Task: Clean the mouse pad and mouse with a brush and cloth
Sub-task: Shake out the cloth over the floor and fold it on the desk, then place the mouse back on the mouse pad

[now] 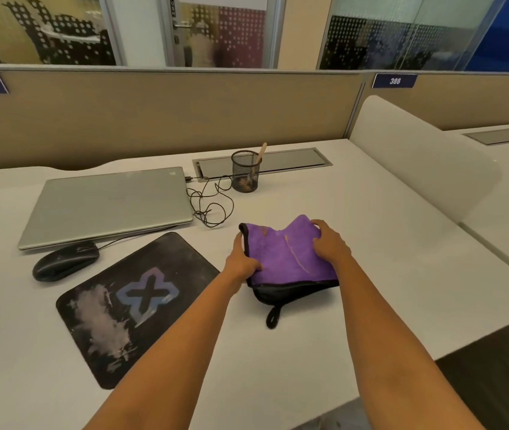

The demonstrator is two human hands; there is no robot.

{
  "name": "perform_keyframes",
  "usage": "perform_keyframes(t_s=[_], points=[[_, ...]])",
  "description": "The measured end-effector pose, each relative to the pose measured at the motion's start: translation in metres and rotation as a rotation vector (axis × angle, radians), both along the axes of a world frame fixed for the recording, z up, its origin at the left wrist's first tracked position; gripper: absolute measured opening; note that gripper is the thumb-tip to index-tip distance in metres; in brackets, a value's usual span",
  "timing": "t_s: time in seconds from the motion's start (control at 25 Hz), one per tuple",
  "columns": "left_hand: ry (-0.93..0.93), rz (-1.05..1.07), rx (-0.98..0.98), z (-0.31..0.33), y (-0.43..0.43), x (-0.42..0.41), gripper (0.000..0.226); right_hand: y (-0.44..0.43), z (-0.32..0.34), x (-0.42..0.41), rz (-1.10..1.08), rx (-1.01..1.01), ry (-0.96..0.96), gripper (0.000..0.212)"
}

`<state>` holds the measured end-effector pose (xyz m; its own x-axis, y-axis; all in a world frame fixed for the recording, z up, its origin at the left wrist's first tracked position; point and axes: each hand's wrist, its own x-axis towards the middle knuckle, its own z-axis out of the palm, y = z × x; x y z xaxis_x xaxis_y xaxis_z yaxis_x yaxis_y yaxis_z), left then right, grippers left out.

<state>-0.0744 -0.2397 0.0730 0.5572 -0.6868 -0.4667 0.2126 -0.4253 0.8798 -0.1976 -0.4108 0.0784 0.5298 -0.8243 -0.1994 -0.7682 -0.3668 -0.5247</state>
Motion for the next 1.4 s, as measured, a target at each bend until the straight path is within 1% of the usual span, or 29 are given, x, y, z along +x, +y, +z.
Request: perform_keyframes(t_s=[0.04, 0.12, 0.2, 0.24, 0.28, 0.32, 0.36, 0.44, 0.52, 0.6, 0.68, 0.8, 0.88, 0.96, 1.12, 1.24, 1.32, 1.4], points=[[-0.028, -0.002, 0.008, -0.002, -0.004, -0.002, 0.093, -0.003, -0.004, -0.001, 0.003, -0.02, -0.016, 0.058], [-0.11, 0.014, 0.034, -0.005, -0.009, -0.004, 0.091, -0.008, -0.009, -0.003, -0.003, -0.061, -0.009, 0.055], [-0.212, 0.051, 0.063, -0.007, -0.012, -0.003, 0.081, -0.009, -0.013, -0.002, -0.042, -0.14, 0.025, 0.05], [-0.268, 0.079, 0.074, -0.007, -0.011, -0.002, 0.075, -0.006, -0.012, 0.0, -0.071, -0.213, 0.015, 0.047], [-0.327, 0.116, 0.083, -0.007, -0.01, 0.001, 0.068, -0.002, -0.01, 0.004, -0.1, -0.287, -0.036, 0.042], [-0.385, 0.163, 0.089, -0.006, -0.008, 0.004, 0.061, 0.005, -0.006, 0.011, -0.116, -0.329, -0.13, 0.037], [-0.439, 0.222, 0.091, -0.006, -0.004, 0.008, 0.054, 0.016, -0.002, 0.021, -0.105, -0.327, -0.239, 0.031], [-0.512, 0.364, 0.097, -0.005, 0.007, 0.018, 0.042, 0.044, 0.005, 0.046, -0.02, -0.239, -0.387, 0.022], [-0.547, 0.508, 0.15, -0.005, 0.022, 0.031, 0.038, 0.075, 0.006, 0.073, 0.079, -0.121, -0.418, 0.02], [-0.6, 0.612, 0.248, -0.007, 0.041, 0.045, 0.037, 0.103, -0.001, 0.095, 0.173, 0.009, -0.364, 0.023], [-0.637, 0.671, 0.362, -0.011, 0.063, 0.056, 0.039, 0.126, -0.011, 0.108, 0.254, 0.085, -0.252, 0.034], [-0.593, 0.776, 0.544, -0.017, 0.095, 0.067, 0.048, 0.146, -0.024, 0.117, 0.303, 0.028, -0.109, 0.049], [-0.543, 0.851, 0.654, -0.022, 0.113, 0.069, 0.062, 0.153, -0.028, 0.12, 0.301, 0.002, -0.05, 0.054], [-0.478, 0.938, 0.694, -0.026, 0.125, 0.071, 0.073, 0.158, -0.029, 0.122, 0.292, 0.007, -0.007, 0.056], [-0.302, 1.091, 0.714, -0.028, 0.138, 0.074, 0.086, 0.166, -0.031, 0.126, 0.241, 0.025, 0.015, 0.054], [-0.262, 1.162, 0.671, -0.03, 0.148, 0.082, 0.08, 0.166, -0.032, 0.129, 0.194, 0.08, 0.026, 0.054], [-0.264, 1.217, 0.682, -0.031, 0.158, 0.088, 0.068, 0.163, -0.033, 0.13, 0.177, 0.108, 0.02, 0.048], [-0.254, 1.217, 0.676, -0.033, 0.165, 0.094, 0.056, 0.16, -0.031, 0.128, 0.157, 0.117, -0.014, 0.038]])
